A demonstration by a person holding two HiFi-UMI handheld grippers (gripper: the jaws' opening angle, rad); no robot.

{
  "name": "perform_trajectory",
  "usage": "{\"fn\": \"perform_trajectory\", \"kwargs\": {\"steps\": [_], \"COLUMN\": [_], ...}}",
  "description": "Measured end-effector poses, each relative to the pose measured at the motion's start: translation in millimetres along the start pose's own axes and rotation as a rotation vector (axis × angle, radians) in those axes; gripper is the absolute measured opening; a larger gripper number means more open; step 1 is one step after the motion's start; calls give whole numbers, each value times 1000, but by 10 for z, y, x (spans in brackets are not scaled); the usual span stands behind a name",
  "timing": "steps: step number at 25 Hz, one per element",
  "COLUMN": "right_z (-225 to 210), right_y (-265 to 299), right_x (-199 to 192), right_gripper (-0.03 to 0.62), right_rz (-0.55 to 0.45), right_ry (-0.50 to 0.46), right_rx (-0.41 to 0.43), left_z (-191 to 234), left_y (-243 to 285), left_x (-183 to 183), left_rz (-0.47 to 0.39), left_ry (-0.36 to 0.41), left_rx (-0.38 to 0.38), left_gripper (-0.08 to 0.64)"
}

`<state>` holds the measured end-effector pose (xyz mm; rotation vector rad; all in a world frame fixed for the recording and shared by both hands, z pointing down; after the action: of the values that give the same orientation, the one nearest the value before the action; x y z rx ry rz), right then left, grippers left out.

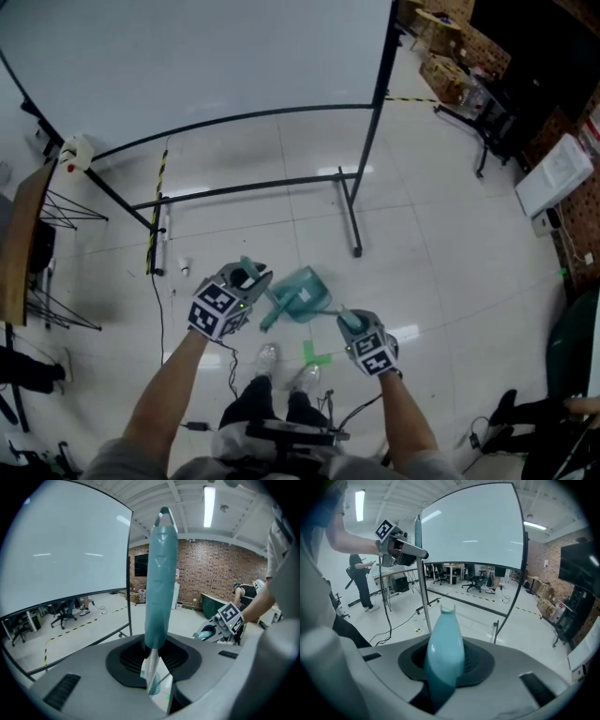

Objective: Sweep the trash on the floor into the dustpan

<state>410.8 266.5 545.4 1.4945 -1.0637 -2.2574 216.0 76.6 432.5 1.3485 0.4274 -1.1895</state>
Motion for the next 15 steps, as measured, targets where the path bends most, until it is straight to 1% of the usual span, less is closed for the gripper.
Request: {"fn": "perform_trajectory", "kwargs": {"steps": [7,10,12,15], "right_z": [178,265,332,500], "right_y": [320,509,668,900], "right_x": [430,593,720,906], "right_gripper": [87,87,87,87], "right_rz": [-1,9,20,46], "right_ry": [-113,-167,-203,-250], "right_rx": [97,139,167,205], "left_z": [544,769,950,1225], "left_y": [-929,-1293,-1510,-1818], "left_x": [-345,-538,-664,-919], "left_rz": [-68,-92,-111,-127], "left_ry": [-100,-161,-196,-237], "left_rx": [210,302,351,398], "left_gripper": [80,80,80,80]}}
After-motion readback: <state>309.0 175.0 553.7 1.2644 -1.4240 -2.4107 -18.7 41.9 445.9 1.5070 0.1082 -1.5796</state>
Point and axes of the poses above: the fingertips, and each gripper's own axes: y forward along the fingers, z to its left, x out of its top, the point moved 8 cm from there along -y, backward along the fingers, and after that the axes turned 15 degrees about -y, right-handed, at the moved point
